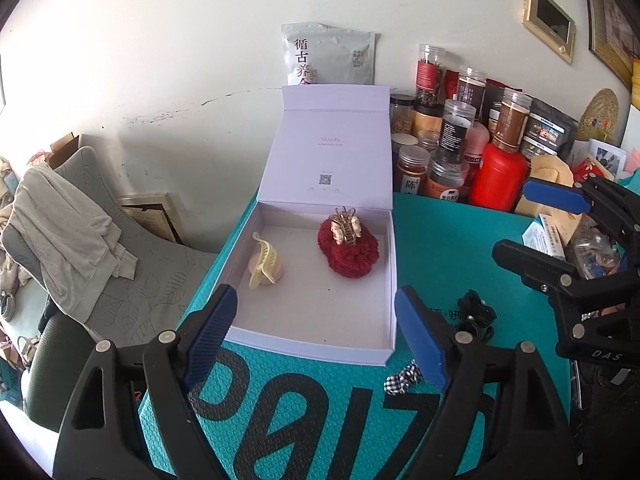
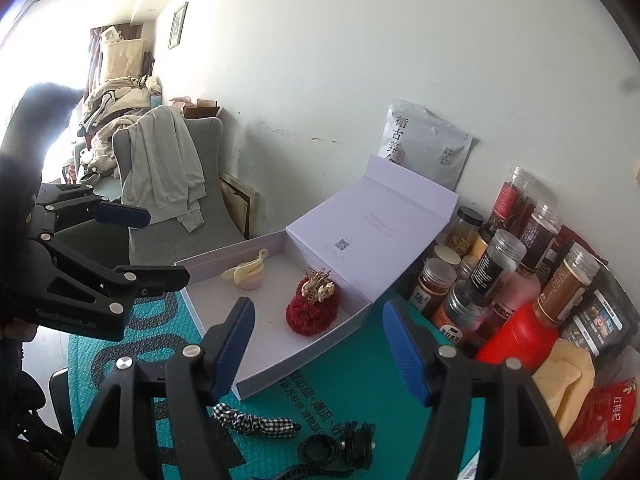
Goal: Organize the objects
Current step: 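Withdraw both tools from the box toward the checked scrunchie and black claw clip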
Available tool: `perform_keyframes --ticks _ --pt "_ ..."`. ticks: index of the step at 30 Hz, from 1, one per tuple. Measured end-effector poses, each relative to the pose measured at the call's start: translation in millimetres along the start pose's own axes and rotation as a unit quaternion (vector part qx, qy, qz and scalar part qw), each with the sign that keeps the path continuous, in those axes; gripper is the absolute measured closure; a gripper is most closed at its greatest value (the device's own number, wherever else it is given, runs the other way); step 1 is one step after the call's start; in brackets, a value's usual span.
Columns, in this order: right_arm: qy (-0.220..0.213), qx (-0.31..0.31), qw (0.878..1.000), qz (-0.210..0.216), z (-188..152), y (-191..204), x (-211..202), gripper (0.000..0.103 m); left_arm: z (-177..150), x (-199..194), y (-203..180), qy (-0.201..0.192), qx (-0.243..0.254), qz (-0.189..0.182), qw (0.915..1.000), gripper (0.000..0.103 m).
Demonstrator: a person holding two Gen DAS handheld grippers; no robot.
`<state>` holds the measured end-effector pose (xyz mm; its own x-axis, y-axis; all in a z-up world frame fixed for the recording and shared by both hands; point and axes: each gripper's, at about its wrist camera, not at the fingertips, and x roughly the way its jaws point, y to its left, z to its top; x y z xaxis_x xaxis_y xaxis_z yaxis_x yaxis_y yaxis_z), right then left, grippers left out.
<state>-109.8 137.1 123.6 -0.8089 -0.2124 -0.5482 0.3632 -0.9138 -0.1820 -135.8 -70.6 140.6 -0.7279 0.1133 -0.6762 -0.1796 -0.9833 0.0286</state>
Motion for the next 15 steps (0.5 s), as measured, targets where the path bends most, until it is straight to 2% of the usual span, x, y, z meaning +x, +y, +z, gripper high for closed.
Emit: perform_keyframes --ticks 15 --pt "0.027 0.024 0.999 -0.005 -57.7 13.6 -32.4 0.035 -50.7 -29.6 -33.8 0.003 0.006 -0.032 0.9995 0.023"
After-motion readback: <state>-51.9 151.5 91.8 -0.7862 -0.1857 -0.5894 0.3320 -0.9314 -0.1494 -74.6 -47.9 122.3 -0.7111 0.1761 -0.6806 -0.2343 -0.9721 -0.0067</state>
